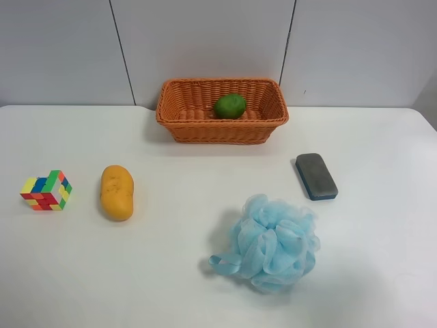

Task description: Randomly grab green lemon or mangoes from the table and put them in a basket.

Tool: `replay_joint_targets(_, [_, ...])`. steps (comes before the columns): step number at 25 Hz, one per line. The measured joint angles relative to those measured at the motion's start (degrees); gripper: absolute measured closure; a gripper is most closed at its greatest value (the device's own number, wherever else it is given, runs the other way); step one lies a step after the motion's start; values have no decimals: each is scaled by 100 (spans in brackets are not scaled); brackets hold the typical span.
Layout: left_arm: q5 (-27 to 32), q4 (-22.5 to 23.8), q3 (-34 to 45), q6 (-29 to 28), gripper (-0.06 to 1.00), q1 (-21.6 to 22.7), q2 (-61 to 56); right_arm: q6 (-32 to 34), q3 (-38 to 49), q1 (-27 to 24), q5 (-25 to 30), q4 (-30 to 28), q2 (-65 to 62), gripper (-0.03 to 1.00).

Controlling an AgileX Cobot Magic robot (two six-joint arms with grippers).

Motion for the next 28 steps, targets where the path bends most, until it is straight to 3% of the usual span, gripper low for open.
replay_joint_targets(28, [4, 53, 0, 35, 4, 0, 0, 0, 0, 0, 0, 0, 0, -2])
